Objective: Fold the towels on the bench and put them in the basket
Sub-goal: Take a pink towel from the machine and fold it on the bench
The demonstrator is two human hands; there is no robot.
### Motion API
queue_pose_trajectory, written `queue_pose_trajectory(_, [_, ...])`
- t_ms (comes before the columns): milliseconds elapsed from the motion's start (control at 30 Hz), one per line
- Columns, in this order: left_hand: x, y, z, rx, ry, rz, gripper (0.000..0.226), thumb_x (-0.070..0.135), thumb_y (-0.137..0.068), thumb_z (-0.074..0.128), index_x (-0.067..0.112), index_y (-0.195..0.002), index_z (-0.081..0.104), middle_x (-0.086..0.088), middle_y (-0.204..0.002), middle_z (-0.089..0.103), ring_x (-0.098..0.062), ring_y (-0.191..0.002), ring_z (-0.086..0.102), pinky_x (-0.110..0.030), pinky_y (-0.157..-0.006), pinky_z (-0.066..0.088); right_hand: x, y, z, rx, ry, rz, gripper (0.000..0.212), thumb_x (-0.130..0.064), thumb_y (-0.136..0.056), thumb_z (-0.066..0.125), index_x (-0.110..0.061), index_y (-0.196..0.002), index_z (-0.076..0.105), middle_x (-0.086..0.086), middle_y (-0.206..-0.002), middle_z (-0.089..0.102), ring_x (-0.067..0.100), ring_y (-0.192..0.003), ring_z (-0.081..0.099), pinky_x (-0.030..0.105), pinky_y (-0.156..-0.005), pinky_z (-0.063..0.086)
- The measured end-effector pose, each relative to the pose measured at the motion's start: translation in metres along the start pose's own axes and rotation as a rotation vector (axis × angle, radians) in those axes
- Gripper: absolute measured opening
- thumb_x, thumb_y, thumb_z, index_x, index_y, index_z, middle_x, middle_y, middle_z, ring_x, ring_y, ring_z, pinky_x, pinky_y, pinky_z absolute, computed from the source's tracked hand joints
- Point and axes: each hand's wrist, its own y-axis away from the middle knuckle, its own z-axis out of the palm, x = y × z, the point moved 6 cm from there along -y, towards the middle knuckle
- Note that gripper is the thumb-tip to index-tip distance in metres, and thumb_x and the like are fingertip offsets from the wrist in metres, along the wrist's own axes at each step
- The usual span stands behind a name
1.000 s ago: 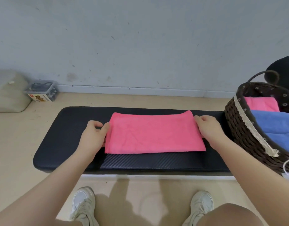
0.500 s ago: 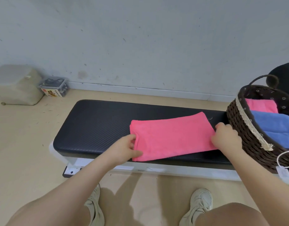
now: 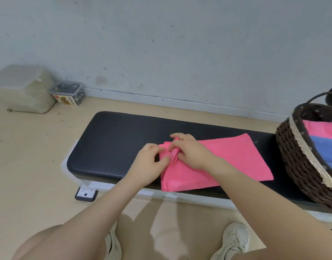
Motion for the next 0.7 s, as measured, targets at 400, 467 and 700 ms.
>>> queue_pose_trajectory(400, [-0.006, -0.049, -0.008, -0.056, -0.307, -0.095, 0.013, 0.039, -0.086, 0.062, 0.027, -0.081, 0.061, 0.004, -0.124, 0.045, -0.021, -0.124, 0.035, -0.039, -0.101, 0.029, -0.004, 0.001, -0.017, 0.085, -0.020, 0.076, 0.039, -0.025, -0.079, 0.033, -0.017, -0.098, 0.066, -0.002, -0.115, 0.058, 0.019, -0.111, 0.045, 0.038, -0.096, 0.036])
queue_pose_trajectory(467, [0.000, -0.049, -0.011, -0.037, -0.189, -0.023, 0.016, 0.037, -0.085, 0.063, 0.031, -0.072, 0.057, 0.004, -0.119, 0.050, -0.020, -0.119, 0.041, -0.042, -0.101, 0.034, -0.003, -0.002, -0.025, 0.169, -0.077, 0.096, 0.049, -0.038, -0.077, 0.023, -0.017, -0.085, 0.066, -0.003, -0.100, 0.063, 0.019, -0.102, 0.050, 0.040, -0.094, 0.037])
queue_pose_trajectory(700, [-0.005, -0.052, -0.005, -0.029, -0.104, 0.016, 0.016, 0.034, -0.085, 0.064, 0.037, -0.070, 0.060, 0.015, -0.108, 0.063, -0.013, -0.118, 0.048, -0.043, -0.101, 0.033, 0.008, -0.013, -0.010, 0.113, -0.039, 0.173, 0.024, -0.018, -0.089, 0.052, -0.023, -0.106, 0.068, -0.005, -0.085, 0.062, 0.025, -0.100, 0.057, 0.039, -0.090, 0.045])
